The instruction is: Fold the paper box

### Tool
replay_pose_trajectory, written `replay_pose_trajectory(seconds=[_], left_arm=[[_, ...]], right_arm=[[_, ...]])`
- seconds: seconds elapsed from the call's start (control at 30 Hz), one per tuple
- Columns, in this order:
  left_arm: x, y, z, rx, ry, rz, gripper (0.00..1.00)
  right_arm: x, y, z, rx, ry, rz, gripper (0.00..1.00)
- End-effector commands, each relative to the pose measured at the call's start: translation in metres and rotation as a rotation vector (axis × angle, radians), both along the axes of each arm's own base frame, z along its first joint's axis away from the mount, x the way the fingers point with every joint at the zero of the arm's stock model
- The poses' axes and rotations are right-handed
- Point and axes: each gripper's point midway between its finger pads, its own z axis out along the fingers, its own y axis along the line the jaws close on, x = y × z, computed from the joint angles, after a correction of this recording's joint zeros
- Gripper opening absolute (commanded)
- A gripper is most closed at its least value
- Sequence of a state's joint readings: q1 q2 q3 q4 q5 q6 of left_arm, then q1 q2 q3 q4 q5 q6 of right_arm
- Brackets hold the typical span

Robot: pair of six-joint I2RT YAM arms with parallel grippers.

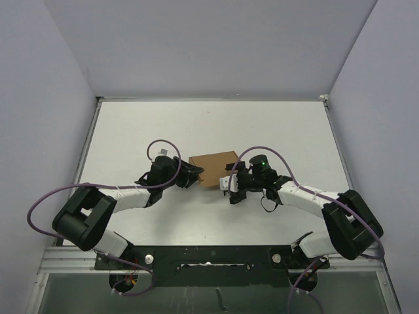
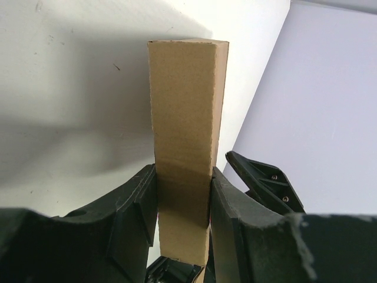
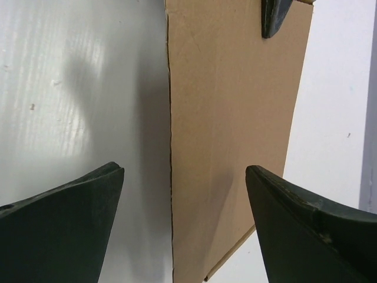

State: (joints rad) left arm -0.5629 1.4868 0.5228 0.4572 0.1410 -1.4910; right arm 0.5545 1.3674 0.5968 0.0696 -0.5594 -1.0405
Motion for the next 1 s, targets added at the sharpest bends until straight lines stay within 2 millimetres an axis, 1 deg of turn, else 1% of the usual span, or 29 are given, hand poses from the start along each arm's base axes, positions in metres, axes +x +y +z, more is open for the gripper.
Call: replay_pose_trajectory(seconds=[0.0, 0.17, 0.27, 0.43, 0.67, 0.83, 0.97], left_arm=[[0.015, -0.004, 0.038, -0.063, -0.073, 0.028, 0.34], [0.015, -0.005, 0.041, -0.074, -0.073, 0.030, 0.33], [0.015, -0.005, 0.042, -0.082, -0.074, 0.031, 0.34], [0.015, -0.003, 0.044, -0.090, -0.075, 0.045, 0.34], [0.016, -0.002, 0.050, -0.114, -0.082, 0.063, 0.39], [0.016, -0.002, 0.060, -0.139, -0.122, 0.058, 0.58], [0.014, -0.002, 0.064, -0.150, -0.142, 0.054, 0.67]], right_arm=[[0.029, 0.012, 0.017, 0.010, -0.209, -0.033, 0.86], [0.038, 0.017, 0.009, -0.019, -0.292, -0.065, 0.78], [0.039, 0.022, 0.006, -0.035, -0.359, -0.063, 0.73], [0.045, 0.026, 0.011, -0.044, -0.465, -0.088, 0.61], [0.050, 0.026, 0.031, 0.002, -0.566, -0.129, 0.48], [0.052, 0.024, 0.044, 0.038, -0.610, -0.156, 0.41], [0.055, 0.022, 0.055, 0.074, -0.620, -0.189, 0.35]])
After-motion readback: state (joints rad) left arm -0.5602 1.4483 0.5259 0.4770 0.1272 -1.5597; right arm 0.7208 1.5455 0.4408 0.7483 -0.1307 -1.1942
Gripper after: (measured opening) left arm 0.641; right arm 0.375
